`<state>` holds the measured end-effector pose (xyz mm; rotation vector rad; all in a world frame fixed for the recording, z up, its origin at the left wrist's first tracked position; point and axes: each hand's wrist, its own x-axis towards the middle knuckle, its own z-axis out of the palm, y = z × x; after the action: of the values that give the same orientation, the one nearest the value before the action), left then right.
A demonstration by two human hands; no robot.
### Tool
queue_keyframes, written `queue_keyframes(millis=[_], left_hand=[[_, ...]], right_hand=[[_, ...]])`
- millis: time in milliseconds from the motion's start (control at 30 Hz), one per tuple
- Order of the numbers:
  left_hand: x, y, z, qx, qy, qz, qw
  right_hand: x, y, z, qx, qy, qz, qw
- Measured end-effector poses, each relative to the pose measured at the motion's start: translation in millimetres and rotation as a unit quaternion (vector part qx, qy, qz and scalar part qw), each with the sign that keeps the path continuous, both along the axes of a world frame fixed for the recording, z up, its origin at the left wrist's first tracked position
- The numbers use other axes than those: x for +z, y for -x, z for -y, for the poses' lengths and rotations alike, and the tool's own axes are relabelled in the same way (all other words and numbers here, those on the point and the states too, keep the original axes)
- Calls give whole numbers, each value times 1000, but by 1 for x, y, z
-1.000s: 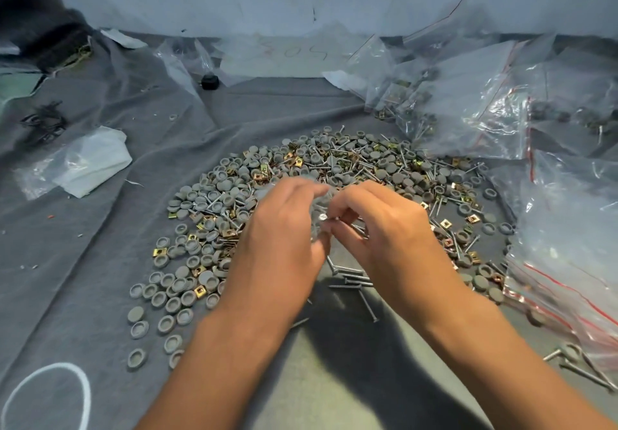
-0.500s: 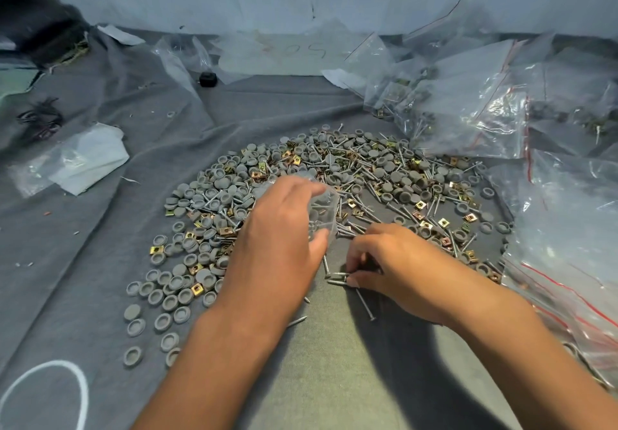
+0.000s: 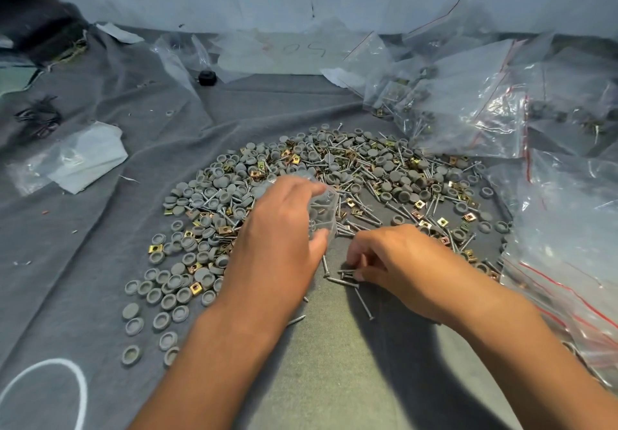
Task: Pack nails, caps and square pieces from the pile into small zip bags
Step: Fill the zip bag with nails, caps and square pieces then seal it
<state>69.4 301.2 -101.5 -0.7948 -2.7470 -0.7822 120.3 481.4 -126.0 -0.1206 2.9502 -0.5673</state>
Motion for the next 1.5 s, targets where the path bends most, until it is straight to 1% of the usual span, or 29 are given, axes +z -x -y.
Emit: queue_keyframes(millis=[133,200,233,267,333,367,400,433,500,567,767,933,1000,1033,1067,1100,1133,1167,1200,1233,1367,1500], left_hand=[[-1,0,0,-2,-1,0,1000],[-2,1,0,-4,-2,-2,1000],[-2,1,0,-4,-2,-3,1000],[-2,1,0,-4,-3,-5,1000],[-3,2,0,-8,-7,-7,1000],[-3,1,-1,-10,-8,-6,1000],[-3,1,-1,-11,-8,-5,1000],[-3,1,-2,-13,-9,-4,1000],[-3,1,-3,-14,-12,-2,1000],[-4,2,-2,-14,-15,1,1000],[-3,2,-3,-12,-23,-2,1000],[-2,1,-2,-9,-20,0,1000],[-2,2,-1,-7,-14,-4,1000],[-2,1,-1,-6,-9,-5,1000],[-2,1,-1,-5,-5,-7,1000],[-2,1,-1,-5,-2,-8,1000],[-2,1,-1,-4,-1,-9,1000],[-3,0,-1,-4,0,-10,1000],[-3,0,-1,-4,0,-10,1000],[-3,0,-1,-5,0,-9,1000],[-2,0,-1,-6,-8,-3,1000],[-2,-1,-2,-2,0,-3,1000]], right_hand=[[-2,2,-2,9,-5,-4,1000],[0,4,-7,-8,14,-38,999],[4,5,-9,-20,43,-64,997],[9,5,-9,-31,93,-98,990],[19,5,-4,-48,225,-163,960],[22,5,1,-49,270,-186,943],[23,5,8,-43,285,-212,934],[23,7,14,-33,268,-245,931],[20,11,26,-19,191,-305,933],[14,13,29,-14,145,-326,934],[8,15,29,-7,147,-356,923],[10,13,24,-25,195,-330,923],[12,10,17,-30,196,-299,933],[13,8,11,-35,189,-256,947],[13,6,5,-40,166,-188,967],[12,4,0,-37,123,-109,986],[10,2,-4,-25,72,-38,996],[7,1,-6,-11,29,11,999],[4,-1,-7,1,3,39,999],[2,-1,-5,6,-5,47,999],[1,-6,4,23,17,39,999],[0,-9,5,20,5,-1,1000]])
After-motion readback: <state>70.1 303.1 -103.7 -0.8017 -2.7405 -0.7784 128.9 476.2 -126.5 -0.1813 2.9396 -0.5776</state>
